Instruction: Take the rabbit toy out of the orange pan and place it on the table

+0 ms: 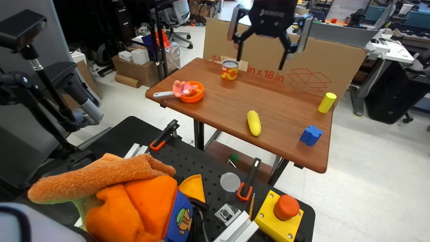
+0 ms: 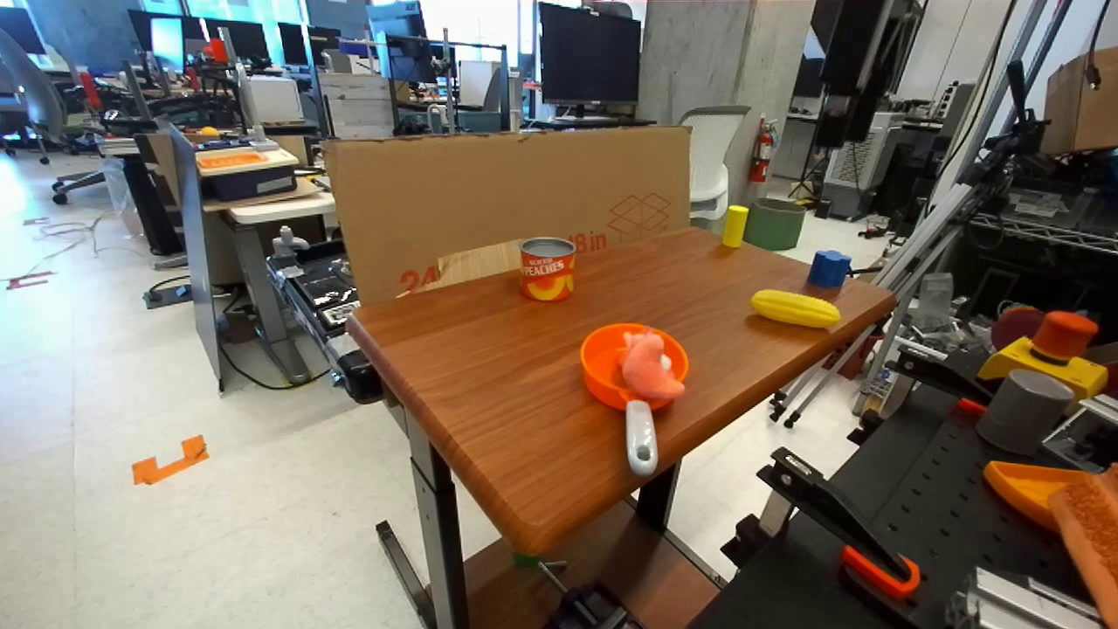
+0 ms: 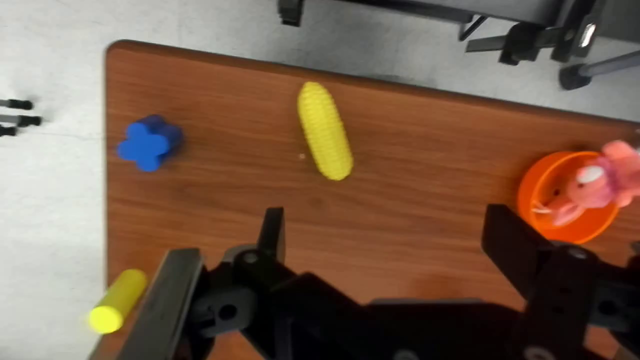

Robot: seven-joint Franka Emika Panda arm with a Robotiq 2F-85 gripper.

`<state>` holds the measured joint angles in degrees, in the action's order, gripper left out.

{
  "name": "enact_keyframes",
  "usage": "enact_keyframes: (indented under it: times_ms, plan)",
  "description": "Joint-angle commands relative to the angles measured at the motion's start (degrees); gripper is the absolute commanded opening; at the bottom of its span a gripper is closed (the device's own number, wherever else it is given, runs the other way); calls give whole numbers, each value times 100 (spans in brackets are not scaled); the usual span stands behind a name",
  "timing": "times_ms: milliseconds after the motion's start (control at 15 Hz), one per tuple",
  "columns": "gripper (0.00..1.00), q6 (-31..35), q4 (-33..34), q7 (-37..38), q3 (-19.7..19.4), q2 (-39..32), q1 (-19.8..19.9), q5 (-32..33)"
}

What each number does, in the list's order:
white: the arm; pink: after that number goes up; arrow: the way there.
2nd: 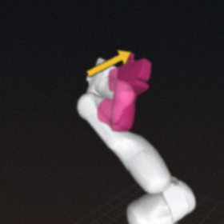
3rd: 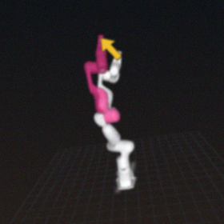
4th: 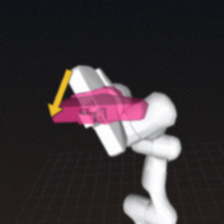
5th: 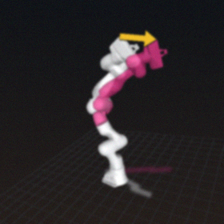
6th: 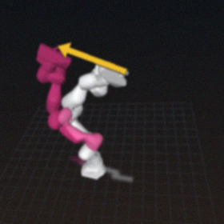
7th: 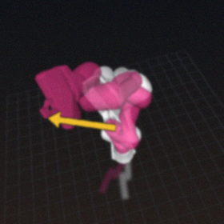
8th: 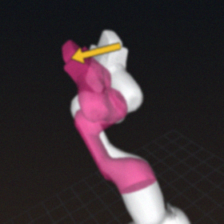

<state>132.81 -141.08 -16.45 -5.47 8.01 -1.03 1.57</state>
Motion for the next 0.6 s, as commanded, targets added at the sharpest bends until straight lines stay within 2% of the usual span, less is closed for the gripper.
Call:
enact_keyframes:
  times_ms: [0, 333, 533]
  plan:
    - [100, 309, -34, -347, 385, -807, -333, -748]
    - [100, 499, -13, -306, 1023, -1477, -502, -994]
    - [100, 439, -59, -369, 1243, -1495, -491, -1002]
